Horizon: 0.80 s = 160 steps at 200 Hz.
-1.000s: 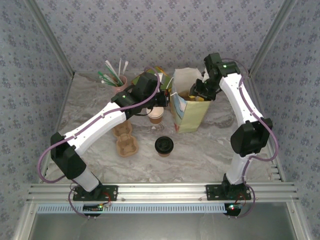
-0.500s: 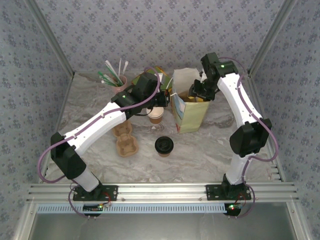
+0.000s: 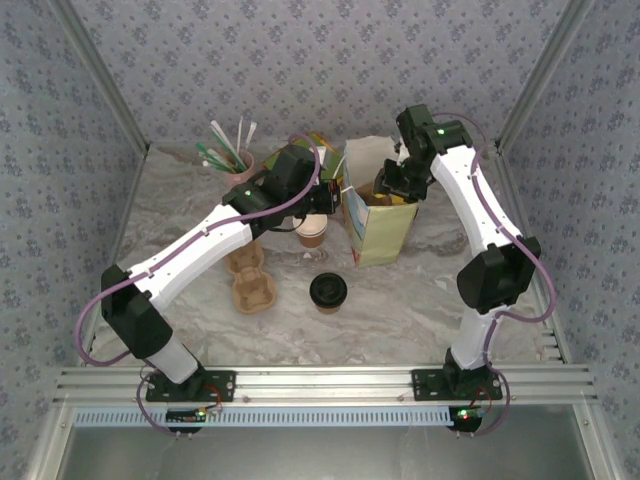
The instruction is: Pack the takeout coffee
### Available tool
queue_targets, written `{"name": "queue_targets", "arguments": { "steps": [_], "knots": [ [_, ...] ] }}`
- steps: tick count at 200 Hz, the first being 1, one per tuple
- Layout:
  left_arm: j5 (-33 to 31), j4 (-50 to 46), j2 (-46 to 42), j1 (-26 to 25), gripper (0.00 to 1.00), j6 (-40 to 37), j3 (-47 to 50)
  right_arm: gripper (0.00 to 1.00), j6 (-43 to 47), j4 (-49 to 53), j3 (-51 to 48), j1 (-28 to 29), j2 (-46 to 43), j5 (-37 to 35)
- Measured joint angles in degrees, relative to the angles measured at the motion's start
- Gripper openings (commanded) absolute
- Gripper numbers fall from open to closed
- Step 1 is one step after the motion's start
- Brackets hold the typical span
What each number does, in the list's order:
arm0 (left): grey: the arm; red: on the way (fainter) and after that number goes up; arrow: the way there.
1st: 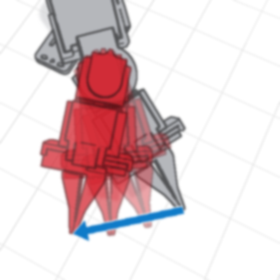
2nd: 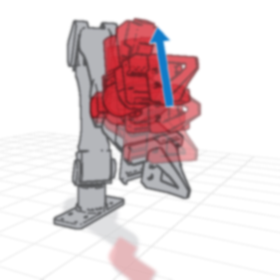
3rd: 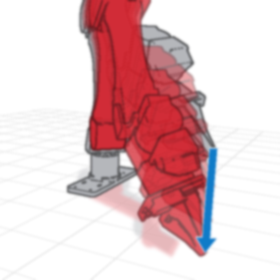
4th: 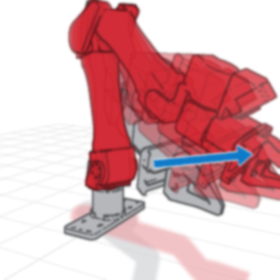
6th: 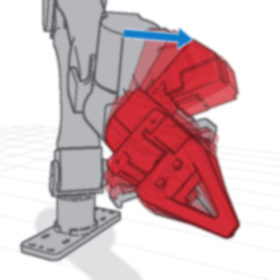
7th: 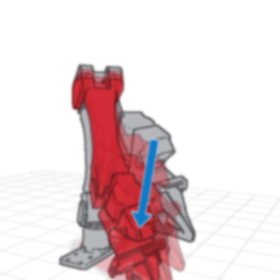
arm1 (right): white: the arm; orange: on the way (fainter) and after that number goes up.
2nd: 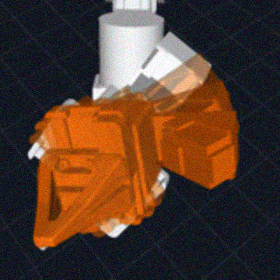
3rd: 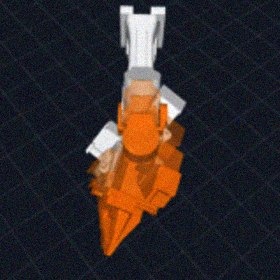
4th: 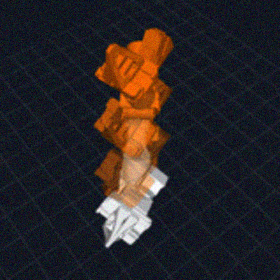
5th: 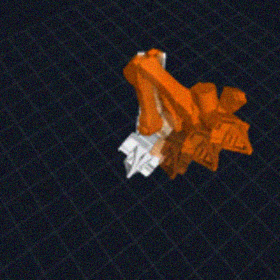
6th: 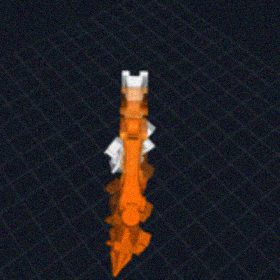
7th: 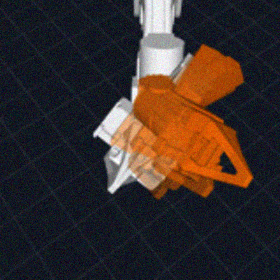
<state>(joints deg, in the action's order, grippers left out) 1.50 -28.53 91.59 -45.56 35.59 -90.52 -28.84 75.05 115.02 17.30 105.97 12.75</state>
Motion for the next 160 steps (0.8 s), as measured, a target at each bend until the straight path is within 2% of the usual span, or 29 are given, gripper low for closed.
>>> {"name": "queue_targets", "arguments": {
  "steps": [160],
  "knots": [
    [0.8, -0.2, 0.0, 0.0, 0.00, -0.2, 0.0, 0.42, 0.9, 0.3, 1.2, 1.0, 0.2, -2.6]
  ]
}}
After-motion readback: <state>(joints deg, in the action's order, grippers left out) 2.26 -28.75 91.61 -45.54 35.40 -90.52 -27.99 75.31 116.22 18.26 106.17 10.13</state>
